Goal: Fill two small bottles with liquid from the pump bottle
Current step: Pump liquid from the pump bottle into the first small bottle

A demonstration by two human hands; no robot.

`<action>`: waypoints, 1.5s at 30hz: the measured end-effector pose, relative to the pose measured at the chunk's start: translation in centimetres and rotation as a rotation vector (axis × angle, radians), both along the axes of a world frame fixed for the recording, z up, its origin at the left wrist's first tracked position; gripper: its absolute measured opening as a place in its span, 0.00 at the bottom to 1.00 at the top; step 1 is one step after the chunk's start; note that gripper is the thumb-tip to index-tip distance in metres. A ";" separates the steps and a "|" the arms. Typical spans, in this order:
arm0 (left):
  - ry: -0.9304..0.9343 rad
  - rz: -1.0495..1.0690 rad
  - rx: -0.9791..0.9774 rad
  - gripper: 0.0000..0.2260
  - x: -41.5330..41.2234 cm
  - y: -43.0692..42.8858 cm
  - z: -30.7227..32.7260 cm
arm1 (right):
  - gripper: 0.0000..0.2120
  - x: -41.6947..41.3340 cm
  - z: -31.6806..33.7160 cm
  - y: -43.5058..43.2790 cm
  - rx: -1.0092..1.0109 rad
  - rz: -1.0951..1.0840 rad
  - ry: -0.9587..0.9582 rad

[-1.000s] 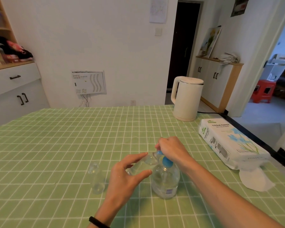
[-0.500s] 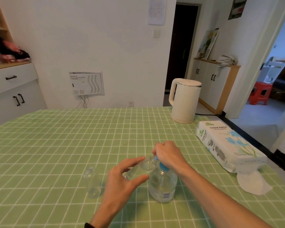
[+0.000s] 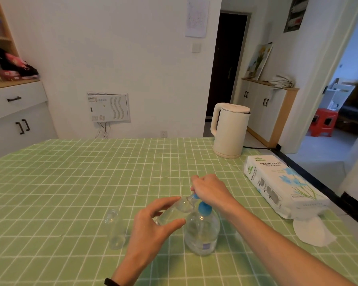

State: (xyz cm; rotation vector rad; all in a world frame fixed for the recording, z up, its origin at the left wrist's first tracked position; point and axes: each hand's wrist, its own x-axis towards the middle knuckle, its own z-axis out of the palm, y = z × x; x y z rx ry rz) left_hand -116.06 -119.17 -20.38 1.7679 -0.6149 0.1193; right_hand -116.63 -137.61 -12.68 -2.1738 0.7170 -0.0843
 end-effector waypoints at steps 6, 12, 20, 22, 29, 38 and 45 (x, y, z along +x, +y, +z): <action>-0.023 0.011 -0.012 0.22 0.2 -0.3 -0.1 | 0.20 0.3 -0.8 0.0 0.019 -0.022 -0.012; -0.011 0.004 -0.002 0.22 0.2 -0.3 -0.7 | 0.16 0.2 -1.7 0.3 0.030 -0.026 0.010; -0.012 0.016 -0.005 0.22 0.0 -0.2 -0.6 | 0.17 0.0 -1.4 0.4 0.017 -0.038 0.007; -0.011 0.010 -0.007 0.22 0.0 -0.2 -0.4 | 0.18 0.0 -1.0 0.2 0.024 -0.032 0.004; -0.023 0.002 -0.014 0.22 0.2 -0.2 0.1 | 0.22 0.0 -0.3 0.0 0.042 -0.002 -0.012; 0.004 0.013 -0.002 0.23 0.1 -0.4 -0.8 | 0.18 0.1 -1.7 0.3 0.083 -0.027 -0.010; 0.012 0.017 -0.005 0.23 0.0 -0.3 -0.8 | 0.18 -0.1 -1.5 0.4 0.075 -0.036 -0.014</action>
